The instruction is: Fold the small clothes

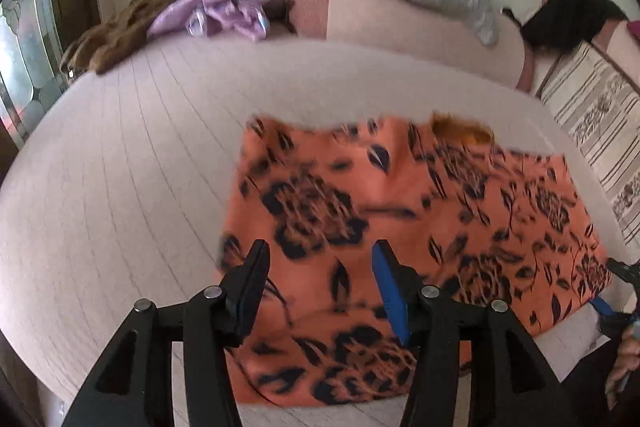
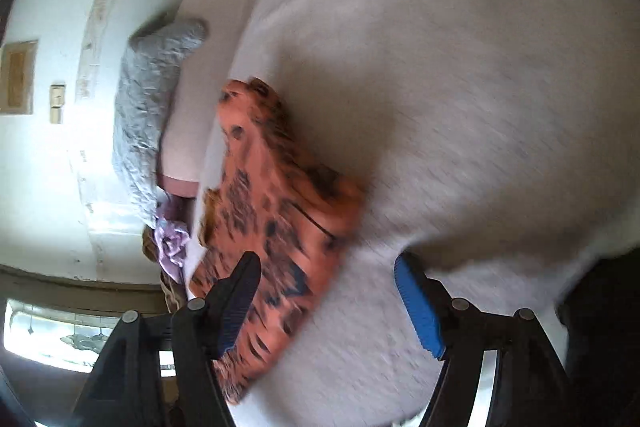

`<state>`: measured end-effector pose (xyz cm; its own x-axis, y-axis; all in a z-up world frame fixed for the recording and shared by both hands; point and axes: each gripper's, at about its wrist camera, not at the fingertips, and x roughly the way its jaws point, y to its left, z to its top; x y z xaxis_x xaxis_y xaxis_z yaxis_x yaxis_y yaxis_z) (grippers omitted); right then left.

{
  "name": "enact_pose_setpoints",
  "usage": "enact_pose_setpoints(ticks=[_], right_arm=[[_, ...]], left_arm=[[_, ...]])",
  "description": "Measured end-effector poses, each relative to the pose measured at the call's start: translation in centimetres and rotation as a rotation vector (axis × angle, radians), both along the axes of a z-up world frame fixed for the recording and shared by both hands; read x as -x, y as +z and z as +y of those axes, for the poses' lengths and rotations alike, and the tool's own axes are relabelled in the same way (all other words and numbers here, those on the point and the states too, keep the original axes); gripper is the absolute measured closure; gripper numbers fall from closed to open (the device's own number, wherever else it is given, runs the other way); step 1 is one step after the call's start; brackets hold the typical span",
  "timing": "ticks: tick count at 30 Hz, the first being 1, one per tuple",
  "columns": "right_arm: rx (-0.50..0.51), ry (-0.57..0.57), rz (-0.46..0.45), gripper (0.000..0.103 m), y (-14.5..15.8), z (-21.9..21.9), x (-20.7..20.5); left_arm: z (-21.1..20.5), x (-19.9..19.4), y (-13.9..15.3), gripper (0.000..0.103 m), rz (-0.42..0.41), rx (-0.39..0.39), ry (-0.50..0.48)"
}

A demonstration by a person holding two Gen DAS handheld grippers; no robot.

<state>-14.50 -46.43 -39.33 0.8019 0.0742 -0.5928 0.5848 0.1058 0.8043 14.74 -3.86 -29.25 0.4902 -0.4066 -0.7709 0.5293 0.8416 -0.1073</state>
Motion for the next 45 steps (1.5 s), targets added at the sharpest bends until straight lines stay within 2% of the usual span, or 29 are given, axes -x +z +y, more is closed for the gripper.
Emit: enact_pose_setpoints(ticks=[1, 3, 4, 5, 7, 9, 10, 11, 13, 15, 18, 20, 22, 25, 26, 27, 28, 31, 33, 35, 37, 38, 39, 40, 41, 42, 43, 45], right_arm=[[0.005, -0.004, -0.005, 0.042, -0.1, -0.4, -0.6], [-0.006, -0.036, 0.022, 0.059, -0.9, -0.6, -2.3], [0.007, -0.043, 0.036, 0.075, -1.0, -0.3, -3.1], [0.037, -0.030, 0.063, 0.081, -0.7, -0.1, -3.8], [0.104, -0.004, 0.105, 0.088, 1.1, 0.9, -5.3], [0.243, 0.050, 0.114, 0.089, 4.3, 3.0, -6.9], [0.317, 0.087, 0.111, 0.090, 6.3, 4.2, -8.0], [0.366, 0.122, 0.102, 0.090, 8.1, 5.6, -9.3], [0.436, 0.197, 0.090, 0.090, 11.3, 8.9, -11.8], [0.499, 0.267, 0.072, 0.090, 13.7, 12.7, -14.3], [0.532, 0.373, 0.026, 0.090, 15.7, 18.7, -17.9], [0.526, 0.452, 0.010, 0.090, 15.5, 22.9, -20.6], [0.512, 0.535, -0.012, 0.090, 14.4, 26.4, -22.1], [0.405, 0.703, -0.018, 0.083, 10.9, 32.0, -25.2], [0.360, 0.756, 0.001, 0.075, 9.4, 33.5, -26.1], [0.318, 0.812, 0.043, 0.073, 7.7, 34.9, -27.0], [0.318, 0.827, 0.076, 0.073, 6.7, 35.5, -27.2], [0.348, 0.833, -0.011, 0.070, 7.5, 34.7, -25.9], [0.337, 0.851, -0.072, 0.065, 8.7, 33.1, -24.3], [0.366, 0.805, -0.135, 0.037, 10.2, 30.9, -22.4], [0.453, 0.657, -0.168, 0.036, 11.3, 27.4, -19.5], [0.486, 0.623, -0.143, 0.042, 11.1, 26.1, -18.6], [0.514, 0.619, -0.067, 0.053, 10.3, 24.7, -18.3], [0.515, 0.649, 0.013, 0.080, 9.0, 24.2, -18.5], [0.498, 0.694, 0.105, 0.092, 7.2, 23.6, -19.3], [0.473, 0.723, 0.162, 0.094, 5.4, 23.0, -19.8], [0.464, 0.723, 0.155, 0.095, 5.0, 22.8, -19.9], [0.480, 0.732, 0.124, 0.093, 6.3, 22.6, -20.4]], left_arm=[[0.5, -0.6, -0.2, 0.045, 0.004, -0.001, 0.009], [1.8, -2.2, -1.9, 0.045, 0.066, -0.013, 0.034], [2.4, -2.6, -2.9, 0.045, 0.099, -0.018, 0.051], [3.4, -3.5, -4.2, 0.045, 0.147, -0.028, 0.091], [5.2, -4.5, -4.0, 0.043, 0.209, 0.061, 0.116], [6.1, -4.9, -2.5, 0.043, 0.146, 0.082, 0.130], [6.8, -5.0, -1.5, 0.043, 0.078, 0.067, 0.149], [7.2, -5.2, -1.1, 0.043, 0.053, 0.054, 0.166], [8.9, -5.8, -0.4, 0.043, 0.046, 0.085, 0.202], [11.0, -6.6, -0.1, 0.043, 0.076, 0.149, 0.252], [13.3, -7.4, -0.1, 0.043, 0.053, 0.152, 0.316], [15.1, -7.4, -0.1, 0.043, 0.028, 0.145, 0.353], [17.0, -7.5, -0.5, 0.043, 0.038, 0.158, 0.390], [18.7, -7.5, -1.4, 0.043, 0.084, 0.183, 0.431], [19.0, -7.3, -1.7, 0.043, 0.104, 0.197, 0.433], [19.0, -7.1, -1.8, 0.043, 0.114, 0.208, 0.426], [18.8, -6.9, -1.8, 0.043, 0.121, 0.221, 0.410], [16.8, -5.9, -0.9, 0.043, 0.107, 0.287, 0.293], [14.7, -4.4, 0.5, 0.043, 0.067, 0.332, 0.168], [12.4, -3.0, 1.5, 0.042, 0.051, 0.364, 0.056], [10.1, -1.9, 1.6, 0.038, 0.061, 0.372, -0.035], [8.2, -1.5, 0.9, 0.038, 0.077, 0.315, -0.063], [6.5, -1.3, -0.5, 0.038, 0.110, 0.208, -0.071], [5.2, -1.4, -1.7, 0.038, 0.140, 0.121, -0.073], [3.8, -1.5, -3.8, 0.037, 0.187, 0.000, -0.065], [3.5, -1.6, -5.0, 0.035, 0.223, -0.019, -0.055], [3.7, -1.6, -4.6, 0.035, 0.214, 0.017, -0.038], [3.6, -1.6, -4.1, 0.035, 0.195, 0.033, -0.064]])
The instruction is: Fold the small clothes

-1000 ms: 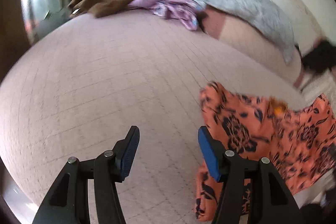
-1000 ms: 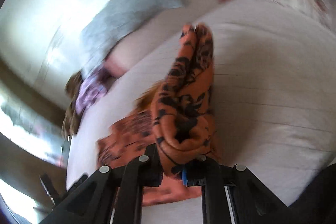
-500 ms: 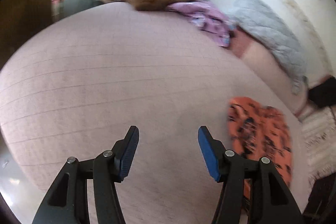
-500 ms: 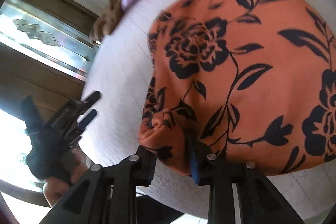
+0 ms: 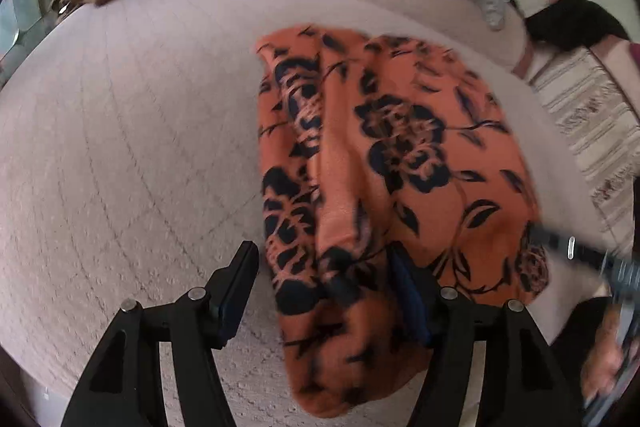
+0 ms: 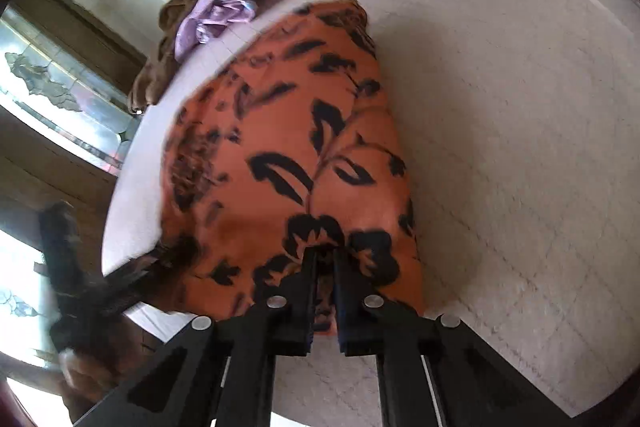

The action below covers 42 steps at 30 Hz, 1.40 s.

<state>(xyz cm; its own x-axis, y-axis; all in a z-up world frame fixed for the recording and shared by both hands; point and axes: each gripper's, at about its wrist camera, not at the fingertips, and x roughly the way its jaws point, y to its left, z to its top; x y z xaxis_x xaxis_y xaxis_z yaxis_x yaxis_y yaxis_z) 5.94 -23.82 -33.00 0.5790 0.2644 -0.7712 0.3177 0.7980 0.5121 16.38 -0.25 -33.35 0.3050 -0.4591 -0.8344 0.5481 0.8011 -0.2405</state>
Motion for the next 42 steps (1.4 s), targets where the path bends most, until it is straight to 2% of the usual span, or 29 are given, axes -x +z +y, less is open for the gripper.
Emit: enact_pose_setpoints(ticks=[1, 3, 5, 7, 8, 9, 10, 11, 13, 14, 18, 20, 22, 23, 24, 26, 29, 32, 35, 38, 40, 42], right_arm=[[0.017, 0.004, -0.038, 0.093, 1.2, -0.1, -0.3], [0.056, 0.002, -0.120, 0.093, 3.7, -0.1, -2.1], [0.087, -0.018, -0.115, 0.093, 4.6, -0.3, -5.2], [0.082, -0.014, -0.075, 0.092, 3.6, -0.9, -9.2], [0.084, -0.014, -0.044, 0.095, 2.5, -1.3, -11.0], [0.078, 0.000, 0.024, 0.095, 0.4, -1.7, -13.2], [0.063, 0.010, 0.052, 0.095, -1.0, -1.7, -14.0], [0.045, -0.003, 0.039, 0.095, -1.4, -2.0, -14.5], [0.069, 0.006, 0.054, 0.095, -0.2, -2.0, -14.9], [0.088, 0.017, 0.048, 0.089, 0.6, -1.9, -15.0], [0.074, 0.119, -0.052, 0.090, 3.4, 0.1, -15.9], [0.079, 0.168, -0.062, 0.089, 3.1, 1.9, -17.7], [0.102, 0.209, -0.007, 0.089, 1.2, 3.3, -19.8], [0.107, 0.209, 0.023, 0.091, 0.0, 3.8, -21.2], [0.105, 0.196, 0.015, 0.091, -0.7, 3.9, -21.8], [0.100, 0.186, 0.008, 0.091, -0.2, 3.8, -22.1], [0.078, 0.180, 0.008, 0.091, 1.2, 3.3, -20.8], [0.100, 0.161, -0.014, 0.091, 2.7, 2.6, -17.1], [0.125, 0.125, -0.025, 0.091, 3.8, 1.5, -11.1], [0.183, 0.108, -0.001, 0.091, 3.2, 1.2, -5.9], [0.209, 0.100, 0.008, 0.091, 1.8, 1.0, -3.4], [0.175, 0.103, 0.024, 0.091, 0.2, 1.0, -2.0]], left_arm=[[-0.2, 0.0, -0.2, 0.032, -0.017, -0.021, -0.001], [-0.2, -0.2, -0.5, 0.031, -0.008, -0.016, 0.008], [-0.2, -0.3, -0.6, 0.031, -0.010, -0.014, 0.004], [-0.4, -0.3, -0.5, 0.030, -0.022, -0.020, 0.000], [0.1, -0.2, -1.0, 0.030, -0.028, -0.022, 0.000], [0.0, -0.3, -1.0, 0.030, -0.034, -0.026, -0.002], [-0.2, -0.4, -1.1, 0.030, -0.037, -0.029, -0.004], [-0.2, -0.3, -0.9, 0.030, -0.042, -0.031, -0.008], [-0.4, -0.2, -0.8, 0.030, -0.055, -0.037, -0.015], [-0.7, -0.2, -0.7, 0.030, -0.062, -0.042, -0.020], [-1.0, -0.5, -0.6, 0.030, -0.066, -0.046, -0.022], [-1.2, -0.5, -0.4, 0.030, -0.069, -0.050, -0.021], [-1.0, -0.4, -0.2, 0.030, -0.082, -0.057, -0.016], [-1.0, -0.3, 0.0, 0.030, -0.086, -0.057, -0.016], [-1.0, -0.3, 0.0, 0.030, -0.081, -0.054, -0.016], [-0.9, 0.0, 0.1, 0.030, -0.079, -0.053, -0.014], [-1.3, 0.2, 0.4, 0.030, -0.087, -0.061, -0.015], [-1.5, 0.1, 1.0, 0.031, -0.083, -0.047, -0.009], [-0.8, 0.0, 2.5, 0.031, -0.097, 0.011, 0.012], [-0.1, -0.5, 3.9, 0.031, -0.127, 0.051, 0.057], [-0.5, -1.2, 3.2, 0.030, -0.132, -0.019, 0.088], [-1.5, -1.7, 1.7, 0.030, -0.095, -0.088, 0.075]])
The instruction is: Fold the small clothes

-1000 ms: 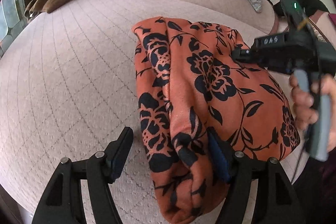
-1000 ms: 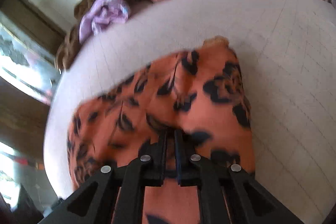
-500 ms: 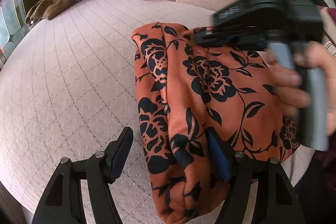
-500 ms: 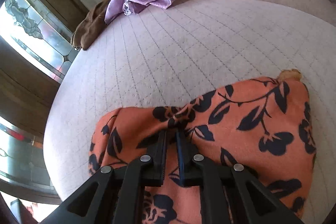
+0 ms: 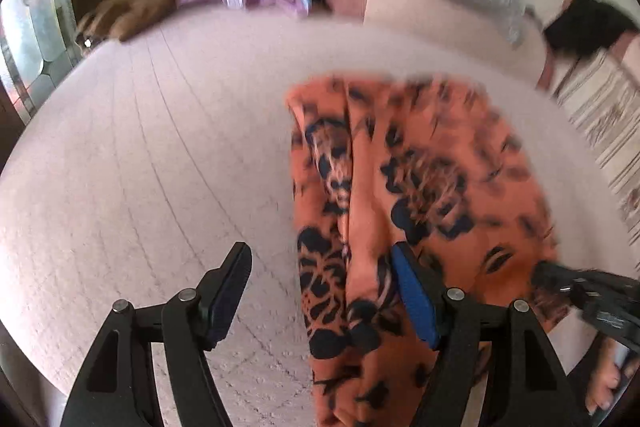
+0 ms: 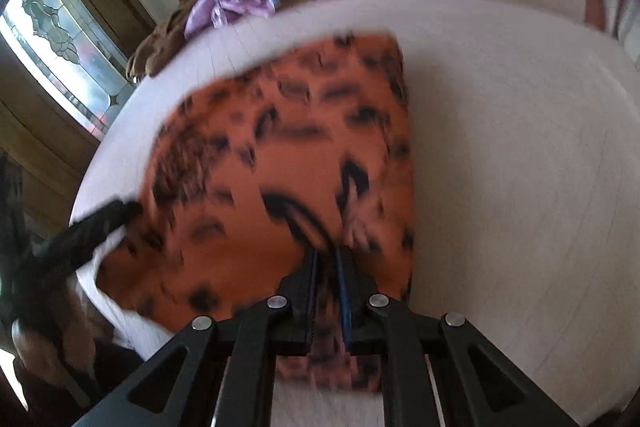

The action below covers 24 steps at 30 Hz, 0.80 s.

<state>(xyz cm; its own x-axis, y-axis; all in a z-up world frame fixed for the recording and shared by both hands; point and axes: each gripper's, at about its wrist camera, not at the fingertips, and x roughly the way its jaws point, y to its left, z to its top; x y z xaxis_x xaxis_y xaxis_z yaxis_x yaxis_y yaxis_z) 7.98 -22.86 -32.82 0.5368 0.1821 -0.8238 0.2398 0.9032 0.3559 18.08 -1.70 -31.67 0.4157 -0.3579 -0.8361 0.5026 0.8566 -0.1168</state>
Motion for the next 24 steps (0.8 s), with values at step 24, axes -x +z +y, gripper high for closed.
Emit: enact_pose_setpoints(ticks=[24], right_arm=[[0.033, 0.074, -0.223, 0.091, -2.0, -0.7, 5.3]], left_arm=[[-3.8, 5.9, -0.5, 0.011, -0.080, -0.327, 0.097]])
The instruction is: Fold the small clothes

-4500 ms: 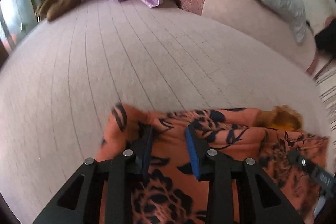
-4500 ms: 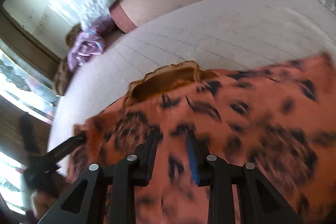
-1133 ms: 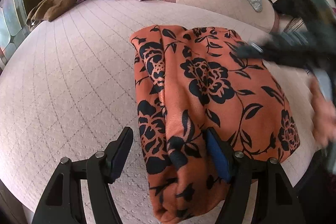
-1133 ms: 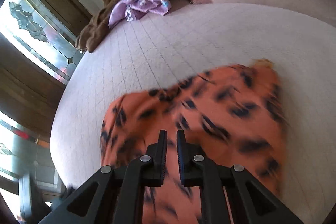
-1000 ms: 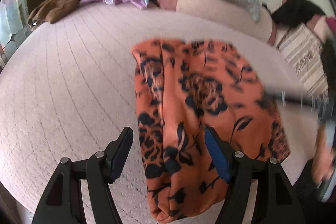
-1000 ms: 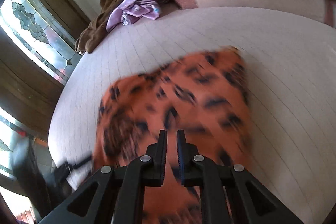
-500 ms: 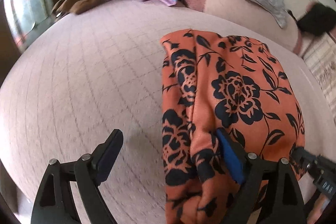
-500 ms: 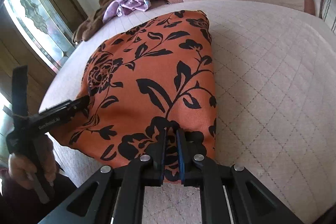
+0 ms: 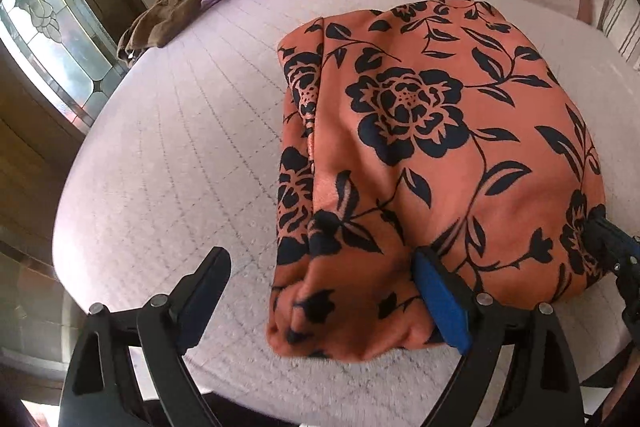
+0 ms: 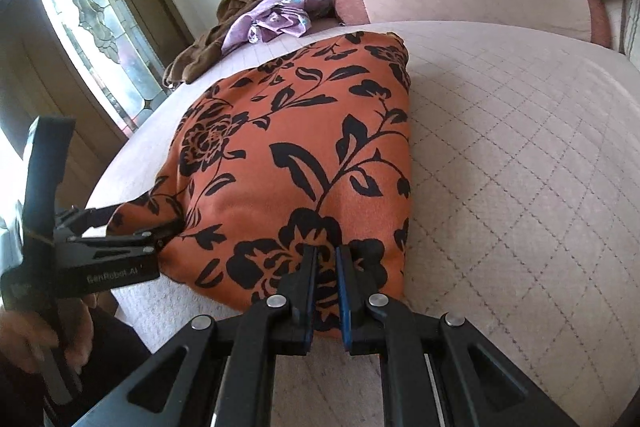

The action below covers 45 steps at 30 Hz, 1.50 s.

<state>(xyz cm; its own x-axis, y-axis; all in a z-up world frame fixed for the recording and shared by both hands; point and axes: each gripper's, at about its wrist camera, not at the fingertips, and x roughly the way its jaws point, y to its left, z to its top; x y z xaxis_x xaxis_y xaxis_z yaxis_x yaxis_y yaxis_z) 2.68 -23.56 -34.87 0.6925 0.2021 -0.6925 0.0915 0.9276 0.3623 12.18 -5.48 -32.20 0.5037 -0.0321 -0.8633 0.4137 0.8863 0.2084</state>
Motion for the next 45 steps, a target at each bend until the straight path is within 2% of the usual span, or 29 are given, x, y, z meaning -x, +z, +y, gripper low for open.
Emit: enact_pose_setpoints(ticks=[6, 13, 19, 26, 31, 35, 37, 40, 42, 45], right_arm=[[-0.039, 0.025, -0.038, 0.091, -0.2, -0.6, 1.3], [-0.060, 0.030, -0.046, 0.091, -0.2, -0.7, 2.3], [-0.049, 0.034, -0.039, 0.091, 0.1, -0.9, 2.7], [-0.047, 0.032, -0.026, 0.091, 0.5, -0.7, 3.2], [-0.043, 0.019, -0.030, 0.091, 2.0, -0.9, 3.5], [-0.016, -0.019, -0.111, 0.091, 5.3, -2.1, 3.0], [0.005, -0.043, -0.116, 0.091, 6.7, -2.8, 1.8], [0.006, -0.071, -0.069, 0.091, 7.4, -3.8, -1.3], [0.001, -0.086, -0.018, 0.091, 6.8, -4.2, -3.7], [-0.049, -0.072, 0.160, 0.090, 3.3, -4.4, -7.6]], left_arm=[[-1.3, 2.5, 2.3, 0.011, -0.005, 0.024, -0.010], [-3.4, 5.1, 3.5, 0.011, -0.042, -0.019, -0.093], [-2.4, 5.5, 5.0, 0.011, -0.069, 0.005, -0.090], [-1.4, 5.5, 6.0, 0.011, -0.113, -0.011, -0.101], [-0.9, 5.2, 6.1, 0.011, -0.118, -0.014, -0.109], [-1.8, 3.8, 5.5, 0.011, -0.101, -0.036, -0.090], [-2.3, 2.6, 4.8, 0.011, -0.069, -0.049, -0.078], [-3.6, 1.0, 3.1, 0.011, -0.028, -0.078, -0.079], [-4.5, 0.3, 1.2, 0.011, 0.048, -0.114, -0.098], [-4.9, -0.2, -0.2, 0.011, 0.070, -0.120, -0.100]])
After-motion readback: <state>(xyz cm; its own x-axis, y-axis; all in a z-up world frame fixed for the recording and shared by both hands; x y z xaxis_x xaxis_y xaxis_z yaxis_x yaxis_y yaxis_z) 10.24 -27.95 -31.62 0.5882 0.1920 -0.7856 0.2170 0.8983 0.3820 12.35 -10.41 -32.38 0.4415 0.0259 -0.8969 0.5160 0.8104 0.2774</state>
